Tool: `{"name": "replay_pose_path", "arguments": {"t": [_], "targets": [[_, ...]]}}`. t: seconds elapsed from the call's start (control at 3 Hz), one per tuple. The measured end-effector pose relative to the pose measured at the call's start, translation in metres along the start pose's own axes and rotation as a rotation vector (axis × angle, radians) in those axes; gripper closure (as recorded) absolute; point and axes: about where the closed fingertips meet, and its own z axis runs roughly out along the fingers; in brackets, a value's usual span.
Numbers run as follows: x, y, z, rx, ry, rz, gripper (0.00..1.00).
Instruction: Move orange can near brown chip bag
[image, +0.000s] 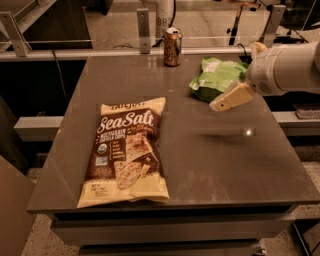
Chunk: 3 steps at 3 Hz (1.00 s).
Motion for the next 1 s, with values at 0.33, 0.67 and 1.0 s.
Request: {"name": "replay_pose_path", "arguments": {"t": [0.33,0.67,1.0], "targets": [[0.005,-0.019,0.05,0.001,-0.133,0.061,0.0],[0.004,-0.019,0.048,0.002,-0.132,0.059,0.0],[-0.005,-0.02,0.062,0.022,-0.175,0.099,0.0]]}}
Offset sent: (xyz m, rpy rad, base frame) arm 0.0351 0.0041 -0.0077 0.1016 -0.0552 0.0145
